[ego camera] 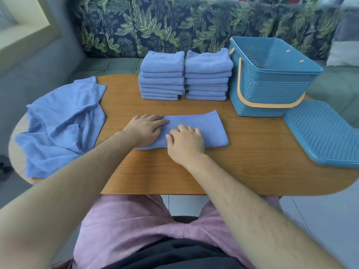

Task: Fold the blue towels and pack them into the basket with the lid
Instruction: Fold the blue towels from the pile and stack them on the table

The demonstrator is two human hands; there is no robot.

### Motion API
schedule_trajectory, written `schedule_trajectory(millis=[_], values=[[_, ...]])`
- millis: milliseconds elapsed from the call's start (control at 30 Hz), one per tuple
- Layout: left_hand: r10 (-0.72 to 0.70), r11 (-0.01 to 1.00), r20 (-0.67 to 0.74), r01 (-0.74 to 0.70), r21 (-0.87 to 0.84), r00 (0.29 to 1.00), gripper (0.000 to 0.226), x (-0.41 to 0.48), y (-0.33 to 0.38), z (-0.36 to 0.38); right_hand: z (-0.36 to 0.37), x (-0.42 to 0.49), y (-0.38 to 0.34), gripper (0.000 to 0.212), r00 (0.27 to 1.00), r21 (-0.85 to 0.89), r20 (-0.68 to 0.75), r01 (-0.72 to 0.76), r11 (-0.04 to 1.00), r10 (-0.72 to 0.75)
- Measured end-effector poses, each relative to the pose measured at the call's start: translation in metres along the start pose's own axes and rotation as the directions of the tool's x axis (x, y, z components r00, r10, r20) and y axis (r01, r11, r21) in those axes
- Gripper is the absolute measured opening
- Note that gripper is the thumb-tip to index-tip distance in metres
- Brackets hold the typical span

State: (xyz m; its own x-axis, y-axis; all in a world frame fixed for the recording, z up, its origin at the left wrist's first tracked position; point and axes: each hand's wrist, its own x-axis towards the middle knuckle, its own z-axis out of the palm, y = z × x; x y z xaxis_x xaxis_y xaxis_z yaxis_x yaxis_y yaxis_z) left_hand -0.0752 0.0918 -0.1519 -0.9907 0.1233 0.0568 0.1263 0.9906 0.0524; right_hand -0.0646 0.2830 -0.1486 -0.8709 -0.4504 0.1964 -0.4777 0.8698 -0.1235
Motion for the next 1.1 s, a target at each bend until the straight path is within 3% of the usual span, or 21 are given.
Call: schedule_trajectory(millis=[133,233,300,433,500,600,800,1000,1100], values=[[-0.107,0.992,-0.038,0.104,-0.076,0.994,0.042,-0.022,0.013,-0.012,-0.002,0.008,0.045,0.032,0.997,0.183,0.074,0.008,0.983,-0.022],[-0.008,0.987,-0.088,-0.006,-0.162,0.996,0.061,-0.045,0.031,-0.008,-0.011,0.007,0.086,0.033,0.978,0.387,0.209,-0.065,0.92,-0.019],[0.073,0.97,-0.152,-0.105,-0.219,0.986,0.065,-0.054,0.041,-0.001,-0.015,-0.004,0.098,0.032,0.983,0.417,0.172,-0.018,0.909,-0.06],[0.192,0.876,-0.263,-0.286,-0.388,0.946,0.036,-0.063,0.046,0.004,-0.024,-0.034,0.104,0.021,0.979,0.47,-0.003,0.183,0.864,-0.206],[0.232,0.836,-0.274,-0.335,-0.434,0.933,0.024,-0.071,0.044,0.004,-0.024,-0.048,0.108,0.017,0.975,0.499,0.013,0.188,0.846,-0.224],[0.227,0.804,-0.269,-0.336,-0.491,0.936,0.026,-0.085,0.038,0.005,-0.026,-0.065,0.114,0.014,0.974,0.592,0.041,0.156,0.79,-0.223],[0.258,0.794,-0.238,-0.346,-0.5,0.936,0.043,-0.103,0.022,0.01,-0.031,-0.081,0.121,0.031,0.953,0.515,0.049,0.231,0.826,-0.298],[0.243,0.814,-0.314,-0.369,-0.449,0.918,0.034,-0.099,0.027,0.013,-0.024,-0.076,0.12,0.017,0.946,0.438,-0.003,0.292,0.85,-0.324],[0.194,0.816,-0.296,-0.321,-0.481,0.935,0.033,-0.103,0.032,0.007,-0.023,-0.078,0.115,0.013,0.968,0.517,-0.032,0.23,0.824,-0.25]])
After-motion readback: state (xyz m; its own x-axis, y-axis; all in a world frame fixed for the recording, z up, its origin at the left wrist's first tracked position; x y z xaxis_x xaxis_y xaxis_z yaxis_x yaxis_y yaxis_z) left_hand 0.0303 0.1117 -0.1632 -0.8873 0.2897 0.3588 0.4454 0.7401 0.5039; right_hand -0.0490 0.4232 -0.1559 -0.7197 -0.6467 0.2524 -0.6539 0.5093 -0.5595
